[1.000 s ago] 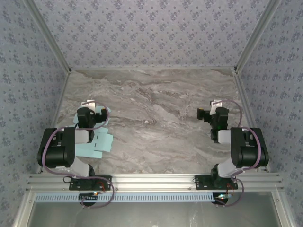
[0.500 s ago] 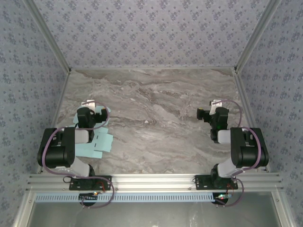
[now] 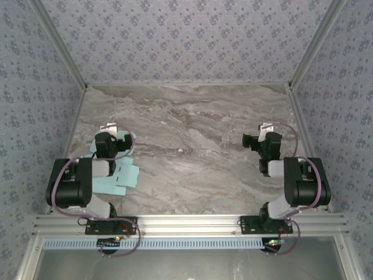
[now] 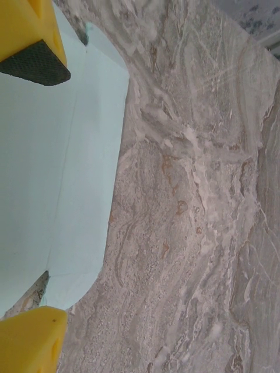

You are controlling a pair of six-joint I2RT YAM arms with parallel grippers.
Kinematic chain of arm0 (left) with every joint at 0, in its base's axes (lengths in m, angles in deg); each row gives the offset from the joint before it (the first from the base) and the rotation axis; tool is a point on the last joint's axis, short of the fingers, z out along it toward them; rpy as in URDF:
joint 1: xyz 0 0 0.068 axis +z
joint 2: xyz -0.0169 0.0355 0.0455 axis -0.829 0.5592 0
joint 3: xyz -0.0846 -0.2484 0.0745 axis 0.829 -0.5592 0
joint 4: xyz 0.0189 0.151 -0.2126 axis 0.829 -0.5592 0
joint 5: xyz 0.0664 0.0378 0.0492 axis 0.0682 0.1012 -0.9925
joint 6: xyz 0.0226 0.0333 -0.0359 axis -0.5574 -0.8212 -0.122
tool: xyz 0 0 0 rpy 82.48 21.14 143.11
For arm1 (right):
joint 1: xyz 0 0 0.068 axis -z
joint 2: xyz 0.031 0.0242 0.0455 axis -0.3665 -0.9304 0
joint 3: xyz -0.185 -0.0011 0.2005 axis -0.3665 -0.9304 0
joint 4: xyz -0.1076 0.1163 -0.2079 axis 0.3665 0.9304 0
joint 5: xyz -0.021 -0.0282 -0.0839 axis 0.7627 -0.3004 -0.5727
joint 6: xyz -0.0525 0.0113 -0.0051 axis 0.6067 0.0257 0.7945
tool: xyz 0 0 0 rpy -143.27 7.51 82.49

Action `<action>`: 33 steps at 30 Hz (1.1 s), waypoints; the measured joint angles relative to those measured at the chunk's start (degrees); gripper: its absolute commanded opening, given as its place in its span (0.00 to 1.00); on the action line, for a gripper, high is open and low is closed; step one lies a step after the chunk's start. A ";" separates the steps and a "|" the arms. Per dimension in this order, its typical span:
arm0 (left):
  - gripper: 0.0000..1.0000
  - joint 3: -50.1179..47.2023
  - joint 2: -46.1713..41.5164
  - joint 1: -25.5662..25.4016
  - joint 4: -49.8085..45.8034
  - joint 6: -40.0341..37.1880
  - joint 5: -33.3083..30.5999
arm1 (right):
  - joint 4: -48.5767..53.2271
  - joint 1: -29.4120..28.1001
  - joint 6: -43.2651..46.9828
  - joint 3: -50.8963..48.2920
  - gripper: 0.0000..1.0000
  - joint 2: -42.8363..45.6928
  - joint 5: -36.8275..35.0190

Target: Fold the paper box

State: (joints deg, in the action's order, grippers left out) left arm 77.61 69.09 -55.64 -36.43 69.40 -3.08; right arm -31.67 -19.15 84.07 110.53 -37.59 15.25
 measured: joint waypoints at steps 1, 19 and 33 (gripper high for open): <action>0.99 0.15 -2.47 -0.57 -3.02 0.02 -0.57 | 0.98 0.04 0.00 0.13 1.00 0.46 0.28; 0.99 12.46 -31.21 -1.40 -63.98 42.10 -5.42 | 49.64 -0.87 -25.03 14.64 1.00 24.41 -1.84; 0.99 1.40 -24.22 -15.93 -56.35 46.60 13.25 | 56.78 -16.39 -24.46 18.67 1.00 15.87 7.80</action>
State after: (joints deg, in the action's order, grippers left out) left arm 79.00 44.88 -71.57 -92.78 116.00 10.16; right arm 25.11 -35.54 59.61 129.20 -21.72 23.05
